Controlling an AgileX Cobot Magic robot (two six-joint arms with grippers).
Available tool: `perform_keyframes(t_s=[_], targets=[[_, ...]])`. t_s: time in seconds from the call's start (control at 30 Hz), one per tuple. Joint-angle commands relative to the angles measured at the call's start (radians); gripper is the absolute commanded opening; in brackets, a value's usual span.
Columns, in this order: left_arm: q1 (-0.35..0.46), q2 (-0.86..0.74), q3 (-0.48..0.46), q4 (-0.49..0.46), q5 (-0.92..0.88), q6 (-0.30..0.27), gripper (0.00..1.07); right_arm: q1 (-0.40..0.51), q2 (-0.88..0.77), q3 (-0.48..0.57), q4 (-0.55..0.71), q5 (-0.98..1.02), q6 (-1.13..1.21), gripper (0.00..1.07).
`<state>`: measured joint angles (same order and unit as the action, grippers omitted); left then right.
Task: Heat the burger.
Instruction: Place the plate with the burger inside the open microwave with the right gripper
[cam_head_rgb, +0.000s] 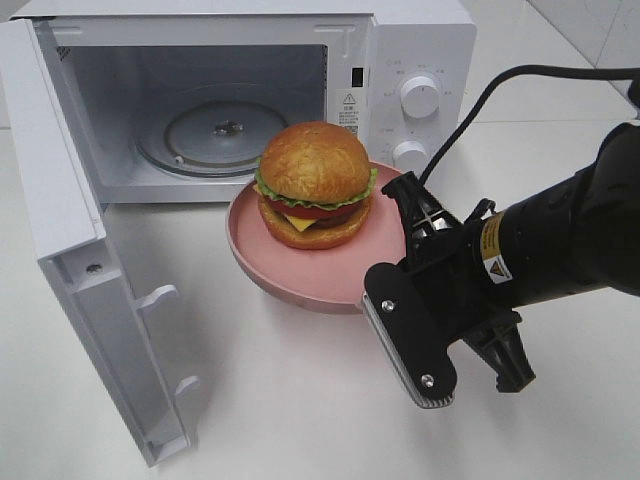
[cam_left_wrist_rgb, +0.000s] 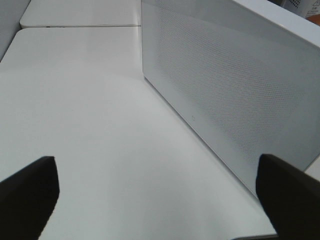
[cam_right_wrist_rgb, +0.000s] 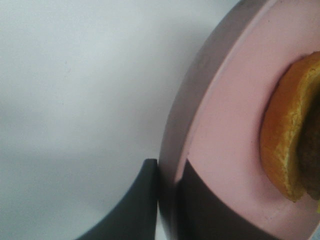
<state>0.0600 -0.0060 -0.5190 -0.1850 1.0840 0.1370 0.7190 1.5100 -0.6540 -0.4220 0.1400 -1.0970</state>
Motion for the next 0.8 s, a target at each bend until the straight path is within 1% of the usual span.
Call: perform_keyframes(t_s=[0.03, 0.07, 0.1, 0.13, 0.17, 0.2, 0.27, 0.3, 0.33, 0.4, 0.43, 0.47, 0.5, 0.53, 0.57, 0.6, 0.8], targets=[[0.0, -0.016, 0.003, -0.001, -0.014, -0.008, 1.0, -0.007, -0.009, -0.024, 0.186, -0.055, -0.244, 0.0], [0.0, -0.016, 0.003, -0.001, -0.014, -0.008, 1.0, -0.007, -0.009, -0.024, 0.186, -0.055, -0.244, 0.0], [0.0, -0.016, 0.003, -0.001, -0.014, -0.008, 1.0, -0.007, -0.009, -0.024, 0.257, -0.055, -0.324, 0.0], [0.0, -0.016, 0.003, -0.001, -0.014, -0.008, 1.0, -0.007, -0.009, -0.024, 0.257, -0.055, -0.324, 0.0], [0.0, -0.016, 0.003, -0.001, -0.014, -0.008, 1.0, -0.007, -0.005, -0.025, 0.333, -0.055, -0.394, 0.0], [0.0, -0.016, 0.003, -0.001, -0.014, -0.008, 1.0, -0.007, -0.005, -0.025, 0.333, -0.055, -0.394, 0.0], [0.0, -0.016, 0.003, -0.001, -0.014, -0.008, 1.0, -0.026, -0.005, -0.029, 0.416, -0.059, -0.492, 0.0], [0.0, -0.016, 0.003, -0.001, -0.014, -0.008, 1.0, -0.026, -0.005, -0.029, 0.416, -0.059, -0.492, 0.0], [0.0, -0.016, 0.003, -0.001, -0.014, -0.008, 1.0, -0.039, -0.005, -0.03, 0.462, -0.065, -0.539, 0.0], [0.0, -0.016, 0.003, -0.001, -0.014, -0.008, 1.0, -0.043, -0.005, -0.03, 0.481, -0.065, -0.556, 0.0], [0.0, -0.016, 0.003, -0.001, -0.014, -0.008, 1.0, -0.052, -0.005, -0.03, 0.538, -0.064, -0.593, 0.0], [0.0, -0.016, 0.003, -0.001, -0.014, -0.008, 1.0, -0.052, -0.005, -0.03, 0.538, -0.064, -0.593, 0.0], [0.0, -0.016, 0.003, -0.001, -0.014, -0.008, 1.0, -0.053, -0.005, -0.03, 0.6, -0.062, -0.649, 0.0], [0.0, -0.016, 0.003, -0.001, -0.014, -0.008, 1.0, -0.053, -0.005, -0.03, 0.623, -0.062, -0.679, 0.0], [0.0, -0.016, 0.003, -0.001, -0.014, -0.008, 1.0, -0.053, -0.005, -0.03, 0.623, -0.062, -0.679, 0.0], [0.0, -0.016, 0.003, -0.001, -0.014, -0.008, 1.0, -0.053, -0.005, -0.03, 0.652, -0.062, -0.714, 0.0], [0.0, -0.016, 0.003, -0.001, -0.014, -0.008, 1.0, -0.053, -0.005, -0.034, 0.646, -0.052, -0.686, 0.0]])
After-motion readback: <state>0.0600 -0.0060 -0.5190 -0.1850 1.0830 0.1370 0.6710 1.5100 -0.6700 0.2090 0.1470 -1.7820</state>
